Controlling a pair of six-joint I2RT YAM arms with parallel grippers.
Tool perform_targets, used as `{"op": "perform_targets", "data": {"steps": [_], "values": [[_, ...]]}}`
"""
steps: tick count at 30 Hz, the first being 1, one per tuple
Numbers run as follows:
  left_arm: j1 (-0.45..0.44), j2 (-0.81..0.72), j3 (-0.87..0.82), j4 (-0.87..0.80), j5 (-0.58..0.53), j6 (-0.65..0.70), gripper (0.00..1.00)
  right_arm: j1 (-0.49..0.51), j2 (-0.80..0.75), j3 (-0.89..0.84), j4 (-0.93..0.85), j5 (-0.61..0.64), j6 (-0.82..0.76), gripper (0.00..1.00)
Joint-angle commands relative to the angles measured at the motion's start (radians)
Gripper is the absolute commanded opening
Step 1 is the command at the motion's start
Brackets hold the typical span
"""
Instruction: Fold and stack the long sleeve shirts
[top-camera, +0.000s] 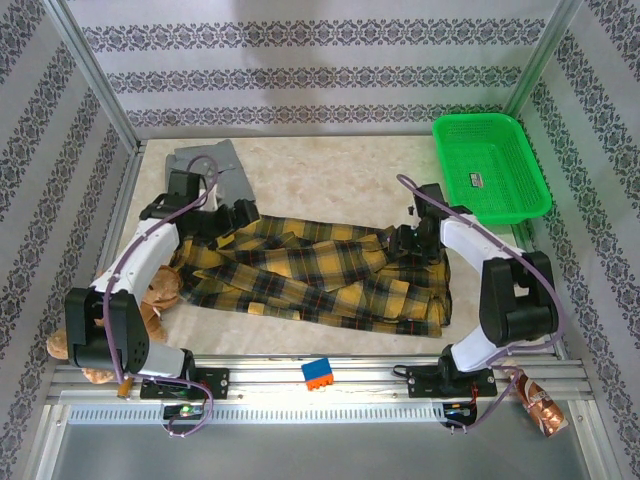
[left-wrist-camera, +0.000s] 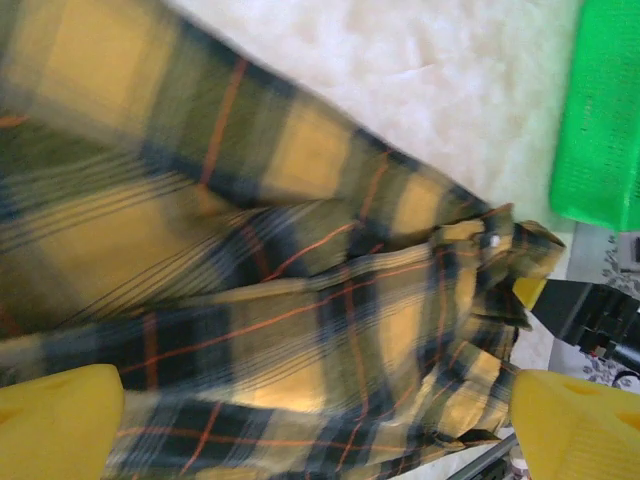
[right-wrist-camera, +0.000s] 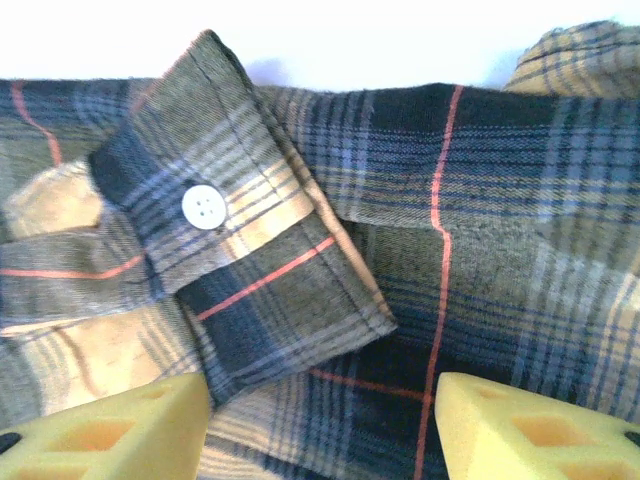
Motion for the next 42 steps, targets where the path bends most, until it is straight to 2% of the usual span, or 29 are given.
{"op": "perform_targets", "data": {"steps": [1, 9, 13, 16, 23, 32, 35, 42], "values": [[0.034, -0.068, -0.028, -0.021, 0.004, -0.016, 0.99, -0.002, 0.033, 0.019, -0.006, 0.046, -0.043, 0.60], [0.049, -0.063, -0.081, 0.016, 0.023, -0.043, 0.99, -0.004, 0.095, 0.025, 0.065, -0.018, -0.041, 0.52], [0.049, -0.047, -0.105, 0.022, 0.025, -0.051, 0.99, -0.002, 0.113, 0.034, 0.072, -0.038, -0.031, 0.37], [0.052, -0.037, -0.115, 0.012, 0.005, -0.051, 0.98, -0.001, 0.095, 0.031, 0.078, -0.043, -0.025, 0.29], [0.052, 0.003, -0.126, 0.052, -0.004, -0.088, 0.97, 0.002, 0.031, 0.031, 0.053, -0.051, -0.012, 0.20], [0.052, 0.081, -0.098, 0.091, -0.003, -0.102, 0.93, -0.002, -0.049, 0.025, 0.030, -0.042, 0.022, 0.03], [0.051, 0.116, -0.084, 0.099, 0.011, -0.108, 0.89, -0.016, -0.091, 0.028, 0.019, 0.002, 0.059, 0.00], [0.049, 0.179, -0.036, 0.086, -0.013, -0.103, 0.83, -0.085, -0.170, -0.008, 0.045, 0.043, 0.140, 0.00]]}}
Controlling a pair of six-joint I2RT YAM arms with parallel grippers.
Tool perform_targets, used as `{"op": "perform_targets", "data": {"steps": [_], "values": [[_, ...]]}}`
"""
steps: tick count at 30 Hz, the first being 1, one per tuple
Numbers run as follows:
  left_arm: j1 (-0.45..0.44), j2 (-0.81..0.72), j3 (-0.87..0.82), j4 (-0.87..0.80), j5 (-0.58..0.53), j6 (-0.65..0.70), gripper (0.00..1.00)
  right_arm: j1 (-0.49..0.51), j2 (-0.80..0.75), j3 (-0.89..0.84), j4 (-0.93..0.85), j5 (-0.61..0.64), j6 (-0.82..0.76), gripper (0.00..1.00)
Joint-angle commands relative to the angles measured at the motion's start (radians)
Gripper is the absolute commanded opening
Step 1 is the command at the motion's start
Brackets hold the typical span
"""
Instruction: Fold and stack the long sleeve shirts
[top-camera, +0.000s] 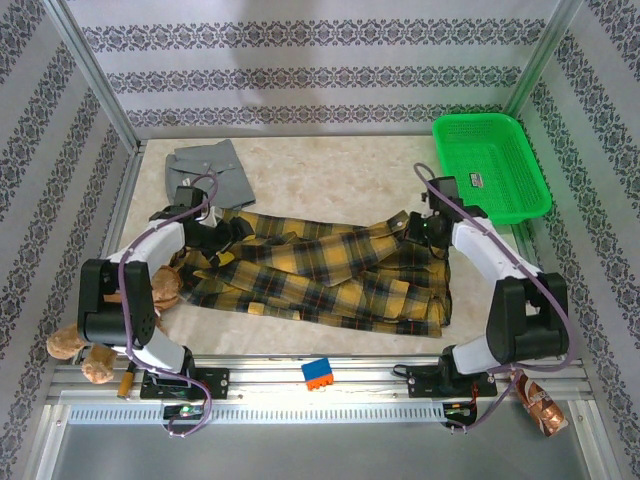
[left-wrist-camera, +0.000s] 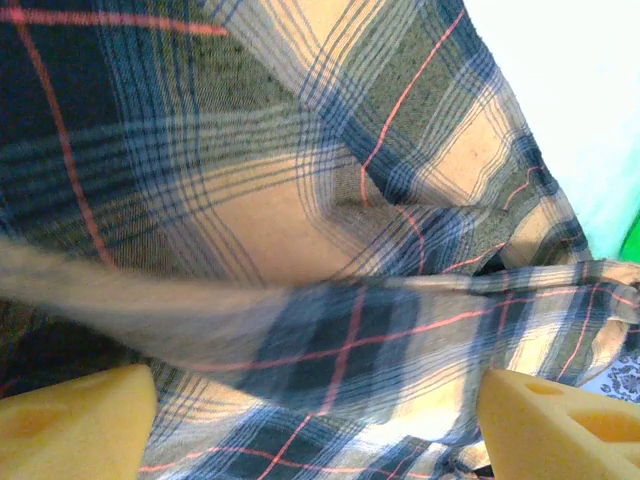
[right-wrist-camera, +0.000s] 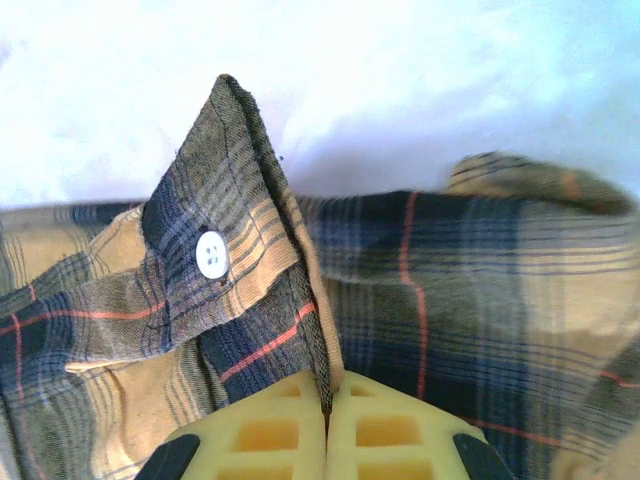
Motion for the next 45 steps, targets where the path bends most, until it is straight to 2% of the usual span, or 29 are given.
{"op": "perform_targets", "data": {"steps": [1, 20, 25, 34, 45], "values": [[0.010, 0.021, 0.043, 0.027, -0.008, -0.017, 0.82, -0.029, -0.037, -0.024, 0.007, 0.056, 0.057, 0.00], [-0.030, 0.197, 0.208, 0.179, -0.011, -0.123, 0.79, -0.062, -0.122, -0.109, 0.117, 0.048, 0.137, 0.00], [-0.033, 0.294, 0.236, 0.253, -0.075, -0.155, 0.78, -0.059, -0.209, -0.143, 0.100, 0.039, 0.145, 0.00], [-0.033, 0.431, 0.295, 0.250, -0.144, -0.102, 0.77, -0.062, -0.255, -0.199, 0.089, 0.054, 0.151, 0.00], [-0.030, 0.491, 0.368, 0.203, -0.184, -0.043, 0.76, -0.100, -0.172, -0.254, 0.069, 0.130, 0.107, 0.00]]}}
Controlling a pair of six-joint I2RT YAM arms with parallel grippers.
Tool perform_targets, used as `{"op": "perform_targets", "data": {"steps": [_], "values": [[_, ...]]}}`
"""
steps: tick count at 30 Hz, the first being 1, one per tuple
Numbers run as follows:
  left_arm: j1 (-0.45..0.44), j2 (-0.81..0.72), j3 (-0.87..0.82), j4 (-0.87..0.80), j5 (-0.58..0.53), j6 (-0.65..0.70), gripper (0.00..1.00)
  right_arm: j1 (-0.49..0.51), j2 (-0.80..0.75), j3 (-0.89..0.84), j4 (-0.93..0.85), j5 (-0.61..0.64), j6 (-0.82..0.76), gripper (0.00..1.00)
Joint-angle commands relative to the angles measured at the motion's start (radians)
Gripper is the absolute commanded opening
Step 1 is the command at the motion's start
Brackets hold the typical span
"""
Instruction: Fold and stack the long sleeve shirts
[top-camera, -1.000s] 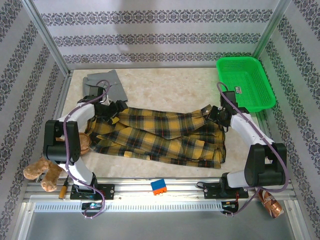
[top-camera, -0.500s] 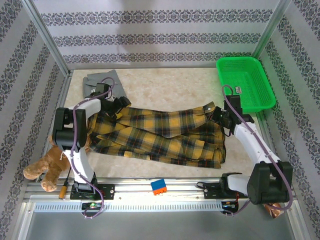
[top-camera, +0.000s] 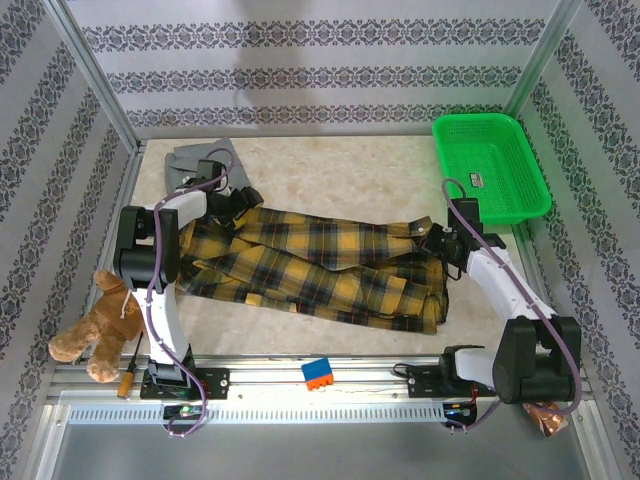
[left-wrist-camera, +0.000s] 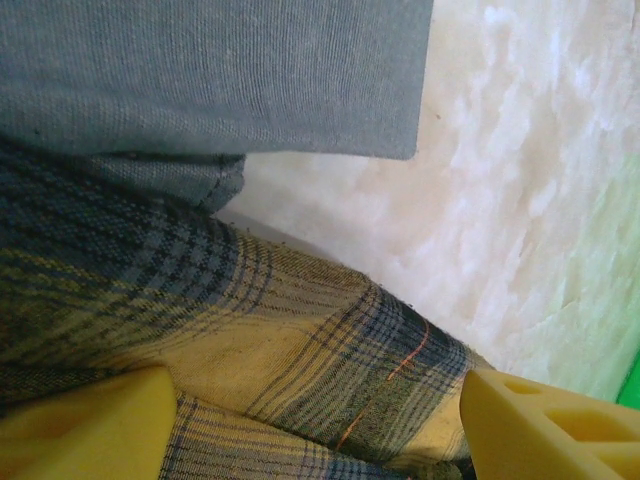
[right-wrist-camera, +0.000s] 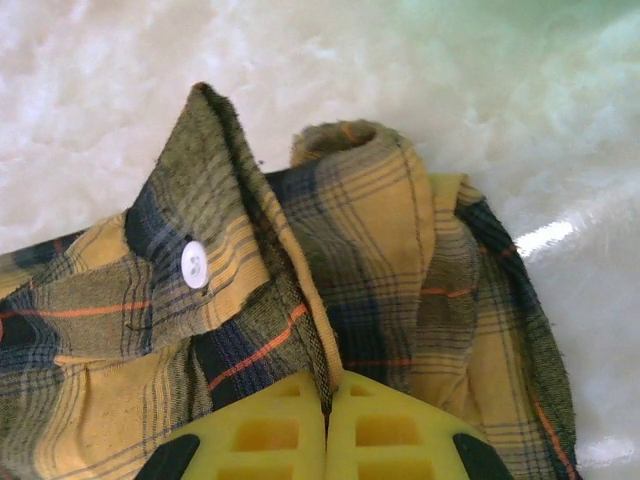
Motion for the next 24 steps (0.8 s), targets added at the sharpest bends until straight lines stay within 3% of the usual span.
{"op": "perform_targets", "data": {"steps": [1, 7, 10, 11, 13, 16, 24], "values": [[-0.001, 0.042, 0.009, -0.024, -0.071, 0.058, 0.76, -0.019, 0.030, -0.050, -0.021, 0.071, -0.016, 0.01], [-0.001, 0.036, -0.006, 0.037, -0.021, 0.040, 0.76, -0.023, 0.098, -0.088, 0.007, 0.091, 0.003, 0.06], [-0.001, 0.017, -0.010, 0.087, 0.025, 0.019, 0.80, -0.024, 0.122, -0.090, -0.015, 0.110, 0.013, 0.13], [-0.001, 0.006, -0.012, 0.114, 0.045, 0.006, 0.82, -0.025, 0.120, -0.096, -0.014, 0.112, 0.021, 0.17], [-0.002, -0.020, -0.010, 0.158, 0.076, -0.020, 0.86, -0.025, 0.105, -0.105, -0.015, 0.112, 0.027, 0.36], [-0.004, -0.075, 0.006, 0.216, 0.118, -0.056, 0.88, -0.025, 0.056, -0.083, -0.065, 0.103, 0.030, 0.50], [-0.008, -0.191, 0.122, 0.218, 0.163, -0.104, 0.95, -0.008, -0.192, -0.019, -0.174, 0.084, 0.035, 0.65]]}}
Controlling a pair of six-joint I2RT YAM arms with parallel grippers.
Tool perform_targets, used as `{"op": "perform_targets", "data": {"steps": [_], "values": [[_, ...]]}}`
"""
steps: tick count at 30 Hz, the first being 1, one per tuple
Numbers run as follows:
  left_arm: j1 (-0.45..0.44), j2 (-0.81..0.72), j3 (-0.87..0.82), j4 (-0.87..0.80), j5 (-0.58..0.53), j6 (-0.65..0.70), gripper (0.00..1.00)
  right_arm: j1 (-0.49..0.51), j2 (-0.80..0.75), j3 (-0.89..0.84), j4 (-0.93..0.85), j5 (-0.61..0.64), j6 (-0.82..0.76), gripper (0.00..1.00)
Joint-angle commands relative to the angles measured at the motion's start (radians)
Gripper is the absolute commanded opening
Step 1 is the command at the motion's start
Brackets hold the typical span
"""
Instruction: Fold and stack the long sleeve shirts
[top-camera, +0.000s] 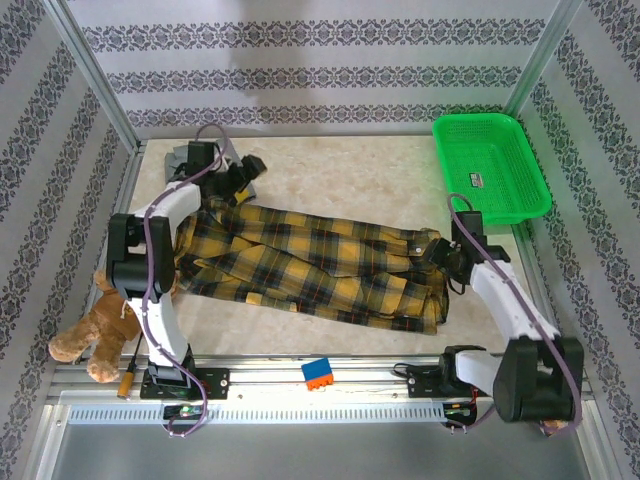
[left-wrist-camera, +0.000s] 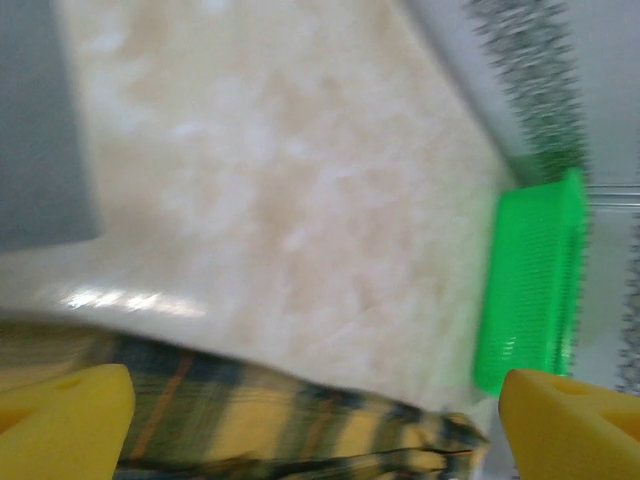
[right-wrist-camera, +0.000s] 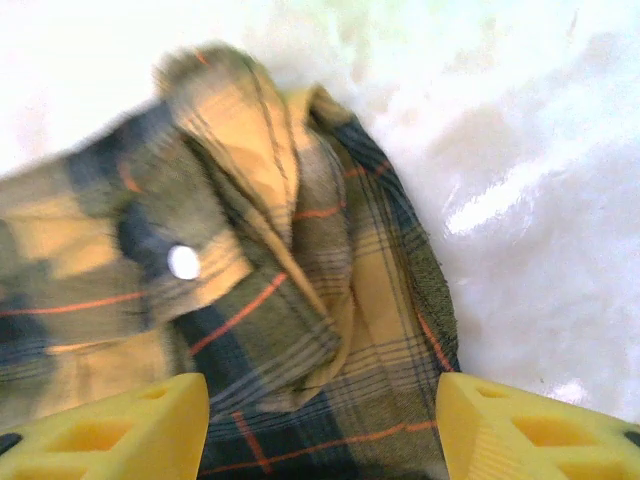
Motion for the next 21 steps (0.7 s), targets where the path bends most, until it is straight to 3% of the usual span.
{"op": "perform_targets", "data": {"steps": [1, 4, 7, 11, 17, 21], "values": [[-0.009, -0.094, 0.054, 0.049, 0.024, -0.029, 0.95, 0.017, -0.052, 0.052, -0.060, -0.004, -0.008, 0.66], [-0.022, -0.164, 0.084, -0.045, -0.020, 0.028, 0.96, 0.055, 0.005, 0.106, -0.097, -0.040, -0.056, 0.66], [-0.083, -0.213, 0.130, -0.281, -0.128, 0.184, 0.96, 0.133, 0.109, 0.151, -0.132, -0.019, -0.103, 0.62], [-0.185, -0.225, 0.125, -0.585, -0.296, 0.301, 0.80, 0.248, 0.230, 0.176, -0.150, 0.036, -0.119, 0.57], [-0.321, -0.292, -0.131, -0.621, -0.439, 0.243, 0.69, 0.312, 0.329, 0.135, -0.123, 0.042, -0.036, 0.53], [-0.364, -0.274, -0.269, -0.562, -0.466, 0.196, 0.67, 0.364, 0.363, 0.118, -0.135, 0.076, 0.005, 0.52]]}}
